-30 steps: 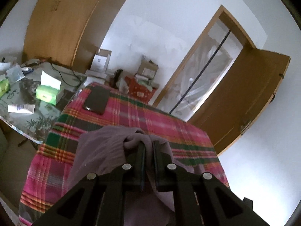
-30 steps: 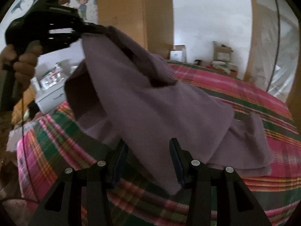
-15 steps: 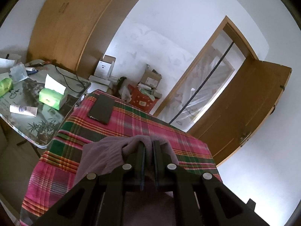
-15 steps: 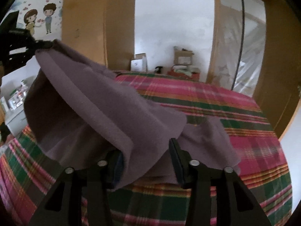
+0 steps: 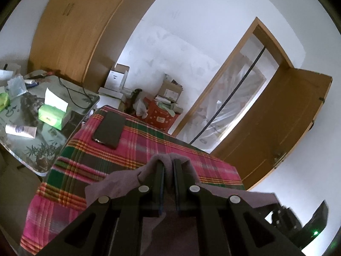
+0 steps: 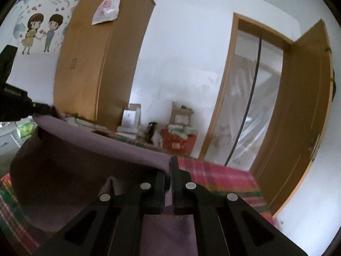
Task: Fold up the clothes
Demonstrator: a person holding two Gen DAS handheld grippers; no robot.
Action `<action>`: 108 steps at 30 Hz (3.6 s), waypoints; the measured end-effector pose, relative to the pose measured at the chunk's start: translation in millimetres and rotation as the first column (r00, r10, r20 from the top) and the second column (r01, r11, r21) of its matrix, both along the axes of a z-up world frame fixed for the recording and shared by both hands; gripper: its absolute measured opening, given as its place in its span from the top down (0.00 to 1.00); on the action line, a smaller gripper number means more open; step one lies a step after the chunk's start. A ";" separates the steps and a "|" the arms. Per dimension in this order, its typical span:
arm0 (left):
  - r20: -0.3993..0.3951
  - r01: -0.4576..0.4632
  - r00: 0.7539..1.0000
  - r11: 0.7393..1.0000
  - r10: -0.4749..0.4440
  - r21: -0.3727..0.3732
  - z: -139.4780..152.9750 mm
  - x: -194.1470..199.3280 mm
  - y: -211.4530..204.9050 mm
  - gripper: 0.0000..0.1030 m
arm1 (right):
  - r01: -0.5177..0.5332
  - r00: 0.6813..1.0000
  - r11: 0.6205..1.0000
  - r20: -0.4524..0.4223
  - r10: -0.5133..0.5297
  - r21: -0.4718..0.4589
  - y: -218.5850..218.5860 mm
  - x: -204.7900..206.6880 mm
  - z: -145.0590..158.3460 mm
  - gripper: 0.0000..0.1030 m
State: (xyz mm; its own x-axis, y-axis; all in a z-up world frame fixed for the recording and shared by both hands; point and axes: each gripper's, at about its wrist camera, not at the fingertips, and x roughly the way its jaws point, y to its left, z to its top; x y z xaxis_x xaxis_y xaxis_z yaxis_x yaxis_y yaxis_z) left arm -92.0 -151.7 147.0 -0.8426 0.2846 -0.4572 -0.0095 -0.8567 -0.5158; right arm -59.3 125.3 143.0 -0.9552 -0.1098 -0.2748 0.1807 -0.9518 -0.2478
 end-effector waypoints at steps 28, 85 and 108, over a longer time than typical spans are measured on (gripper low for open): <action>0.276 -0.043 0.959 0.993 0.071 -0.106 -73.5 -127.9 -11.2 0.91 | -0.003 0.948 0.991 0.316 -0.039 0.134 -37.6 -176.1 -82.3 0.96; 0.412 0.378 0.871 0.900 -0.267 -0.216 -117.1 -28.4 130.6 0.92 | 0.056 0.896 0.977 0.442 0.042 -0.206 120.7 -10.8 -104.0 0.96; 0.347 0.399 0.880 0.901 -0.324 -0.169 -106.9 5.1 128.6 0.97 | 0.333 0.919 0.917 0.295 -0.263 -0.218 198.0 -74.2 -46.1 0.96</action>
